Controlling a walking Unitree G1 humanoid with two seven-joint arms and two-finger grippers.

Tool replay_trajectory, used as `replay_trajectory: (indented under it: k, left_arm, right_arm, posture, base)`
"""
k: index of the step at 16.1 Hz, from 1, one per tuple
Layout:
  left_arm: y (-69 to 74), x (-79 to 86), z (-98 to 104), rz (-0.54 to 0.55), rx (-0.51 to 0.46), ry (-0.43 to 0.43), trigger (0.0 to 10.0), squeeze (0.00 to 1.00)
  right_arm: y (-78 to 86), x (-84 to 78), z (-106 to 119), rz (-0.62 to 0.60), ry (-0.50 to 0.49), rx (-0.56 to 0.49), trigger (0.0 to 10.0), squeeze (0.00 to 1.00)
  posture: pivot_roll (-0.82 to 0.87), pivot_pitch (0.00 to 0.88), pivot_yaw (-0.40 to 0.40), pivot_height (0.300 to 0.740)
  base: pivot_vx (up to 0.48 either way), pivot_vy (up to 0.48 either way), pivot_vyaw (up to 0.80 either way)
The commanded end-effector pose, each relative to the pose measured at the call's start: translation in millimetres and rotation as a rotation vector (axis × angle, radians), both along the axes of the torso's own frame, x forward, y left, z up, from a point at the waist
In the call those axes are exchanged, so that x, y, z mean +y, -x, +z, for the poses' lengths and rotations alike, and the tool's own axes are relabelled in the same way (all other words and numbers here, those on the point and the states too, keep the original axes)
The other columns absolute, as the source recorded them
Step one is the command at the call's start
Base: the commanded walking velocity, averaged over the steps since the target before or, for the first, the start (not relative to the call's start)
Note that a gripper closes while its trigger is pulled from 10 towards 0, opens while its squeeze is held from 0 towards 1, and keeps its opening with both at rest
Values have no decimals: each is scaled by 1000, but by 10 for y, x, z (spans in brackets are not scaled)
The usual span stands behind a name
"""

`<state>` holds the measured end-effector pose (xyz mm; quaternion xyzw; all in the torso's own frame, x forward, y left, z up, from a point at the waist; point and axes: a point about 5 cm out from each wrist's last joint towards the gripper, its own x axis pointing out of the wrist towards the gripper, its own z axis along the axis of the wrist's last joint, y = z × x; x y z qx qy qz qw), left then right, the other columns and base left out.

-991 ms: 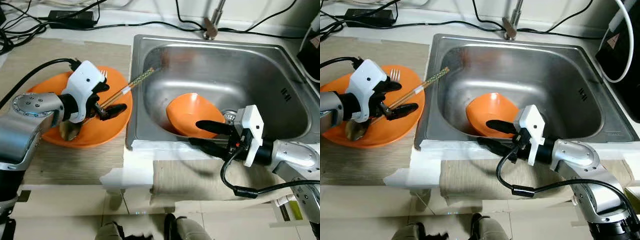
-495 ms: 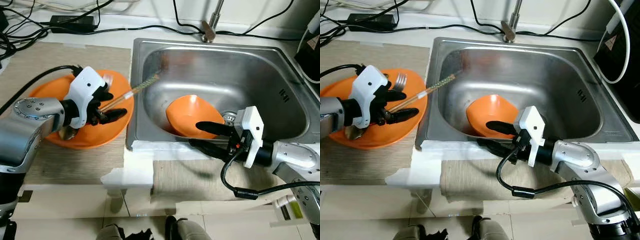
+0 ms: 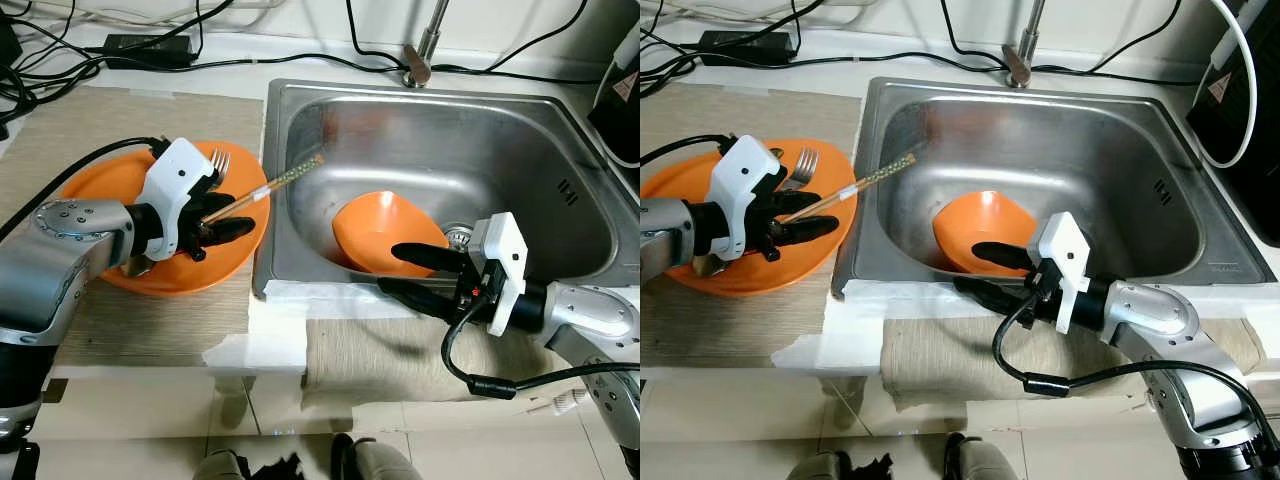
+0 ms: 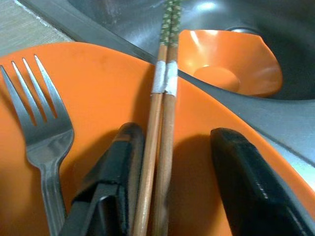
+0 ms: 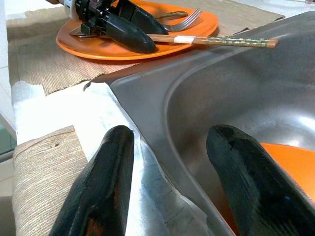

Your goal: Kitchen organization

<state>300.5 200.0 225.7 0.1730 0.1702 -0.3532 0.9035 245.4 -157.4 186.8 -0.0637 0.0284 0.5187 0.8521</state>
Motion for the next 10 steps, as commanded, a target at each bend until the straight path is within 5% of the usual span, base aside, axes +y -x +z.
replay_trajectory:
  k: [1,10]
  left_arm:
    - [5,49,-205,49,102,-14,0,0]
    - [-9,36,-93,59,64,47,0,0]
  right_arm:
    - [19,5,4,14,-2,-4,10000,0]
    - [3,8,22,4,-20,-9,10000,0]
  posture:
    - [-154,150,-75,740]
    - [-154,151,-76,740]
  base:
    - [0,0,0]
    - [0,0,0]
